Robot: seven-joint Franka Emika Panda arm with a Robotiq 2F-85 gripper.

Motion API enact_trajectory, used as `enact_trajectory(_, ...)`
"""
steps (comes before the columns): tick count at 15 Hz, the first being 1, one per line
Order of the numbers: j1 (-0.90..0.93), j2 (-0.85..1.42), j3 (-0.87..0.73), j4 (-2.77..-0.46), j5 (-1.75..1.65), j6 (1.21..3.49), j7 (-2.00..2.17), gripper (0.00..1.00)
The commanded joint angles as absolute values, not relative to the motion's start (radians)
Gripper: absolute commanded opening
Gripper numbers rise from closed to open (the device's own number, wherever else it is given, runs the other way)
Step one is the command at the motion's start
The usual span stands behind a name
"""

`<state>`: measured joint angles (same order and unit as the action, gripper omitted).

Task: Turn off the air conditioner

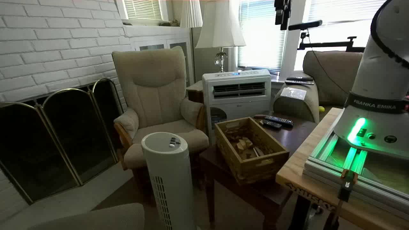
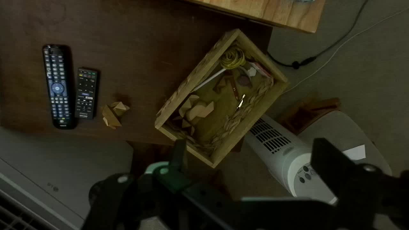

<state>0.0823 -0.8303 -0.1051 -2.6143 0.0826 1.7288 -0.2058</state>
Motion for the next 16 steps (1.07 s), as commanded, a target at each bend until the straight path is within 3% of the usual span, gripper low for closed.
enact_trajectory(1,0.070,-0.829,-0.095,-2.612,0.090,1.726,-0.213,1.00)
enact_trajectory(8,0.070,-0.829,-0.095,-2.612,0.090,1.726,-0.213,1.00)
enact_trajectory(16,0.070,-0.456,-0.113,-2.291,0.150,1.811,-0.164,1.00)
